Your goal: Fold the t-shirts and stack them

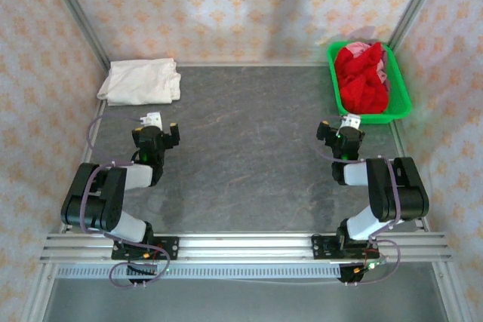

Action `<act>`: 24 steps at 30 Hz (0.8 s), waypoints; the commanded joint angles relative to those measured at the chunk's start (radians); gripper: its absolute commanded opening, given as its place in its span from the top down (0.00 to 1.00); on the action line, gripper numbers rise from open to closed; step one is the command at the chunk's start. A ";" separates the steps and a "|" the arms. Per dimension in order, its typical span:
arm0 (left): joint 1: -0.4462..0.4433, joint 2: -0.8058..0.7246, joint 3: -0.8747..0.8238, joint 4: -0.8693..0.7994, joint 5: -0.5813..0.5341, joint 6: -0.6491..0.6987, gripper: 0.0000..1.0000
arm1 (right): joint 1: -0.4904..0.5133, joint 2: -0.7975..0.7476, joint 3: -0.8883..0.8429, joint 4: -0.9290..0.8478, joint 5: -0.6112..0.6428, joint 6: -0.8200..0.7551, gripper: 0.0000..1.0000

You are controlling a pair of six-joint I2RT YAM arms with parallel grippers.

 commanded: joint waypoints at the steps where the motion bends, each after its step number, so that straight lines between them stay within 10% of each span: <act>1: 0.001 0.002 0.023 -0.022 0.001 0.004 0.00 | -0.011 0.000 0.007 -0.001 -0.022 0.012 0.01; 11: -0.007 -0.019 0.026 -0.037 0.016 0.026 0.00 | -0.004 -0.050 0.015 -0.036 0.031 0.017 0.06; 14: -0.128 -0.243 0.155 -0.370 -0.118 0.083 0.00 | 0.032 -0.273 0.136 -0.416 0.169 0.058 0.09; 17: -0.162 -0.356 0.280 -0.458 0.003 -0.006 0.00 | 0.032 -0.311 0.345 -0.676 0.114 0.108 0.09; 24: -0.417 -0.026 0.823 -0.755 0.085 -0.019 0.00 | -0.168 0.046 0.960 -1.184 -0.062 0.430 0.06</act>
